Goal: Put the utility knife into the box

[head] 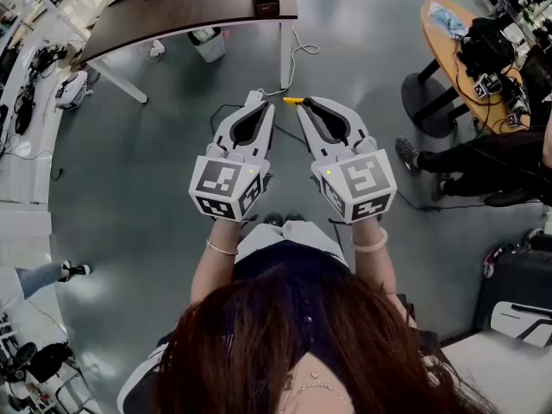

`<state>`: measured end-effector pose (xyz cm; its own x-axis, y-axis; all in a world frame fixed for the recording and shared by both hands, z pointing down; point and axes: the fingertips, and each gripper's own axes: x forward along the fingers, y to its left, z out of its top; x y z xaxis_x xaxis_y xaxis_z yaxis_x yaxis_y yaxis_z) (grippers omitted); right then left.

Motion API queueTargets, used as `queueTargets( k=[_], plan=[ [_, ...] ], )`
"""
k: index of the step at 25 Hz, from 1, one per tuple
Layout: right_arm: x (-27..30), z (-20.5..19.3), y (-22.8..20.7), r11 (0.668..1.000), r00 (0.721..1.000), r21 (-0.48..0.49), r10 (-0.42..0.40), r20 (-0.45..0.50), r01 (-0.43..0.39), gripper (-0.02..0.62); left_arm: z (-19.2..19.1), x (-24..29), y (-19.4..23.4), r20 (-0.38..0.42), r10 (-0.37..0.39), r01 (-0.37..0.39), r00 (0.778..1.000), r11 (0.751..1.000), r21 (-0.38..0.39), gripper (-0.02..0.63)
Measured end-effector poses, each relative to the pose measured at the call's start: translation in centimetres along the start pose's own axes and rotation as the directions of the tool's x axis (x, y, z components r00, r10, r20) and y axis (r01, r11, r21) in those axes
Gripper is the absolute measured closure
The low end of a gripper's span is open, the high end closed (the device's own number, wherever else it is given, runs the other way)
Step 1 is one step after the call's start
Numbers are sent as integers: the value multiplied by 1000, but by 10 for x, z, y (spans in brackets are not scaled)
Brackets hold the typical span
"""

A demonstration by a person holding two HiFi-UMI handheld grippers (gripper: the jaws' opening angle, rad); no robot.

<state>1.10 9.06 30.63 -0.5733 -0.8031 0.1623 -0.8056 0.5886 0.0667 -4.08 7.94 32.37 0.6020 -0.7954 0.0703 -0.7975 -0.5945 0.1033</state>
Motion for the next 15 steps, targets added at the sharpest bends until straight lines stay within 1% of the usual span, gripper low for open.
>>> queueTargets(
  k=[6, 15],
  plan=[
    [4, 0, -10, 1000, 1000, 6, 22, 15, -22, 546, -3, 14, -1, -8, -1, 1, 1000, 1000, -4, 614],
    [35, 0, -59, 999, 999, -6, 46, 14, -46, 546, -1, 67, 13, -7, 40, -40, 999, 999, -7, 614]
  ],
)
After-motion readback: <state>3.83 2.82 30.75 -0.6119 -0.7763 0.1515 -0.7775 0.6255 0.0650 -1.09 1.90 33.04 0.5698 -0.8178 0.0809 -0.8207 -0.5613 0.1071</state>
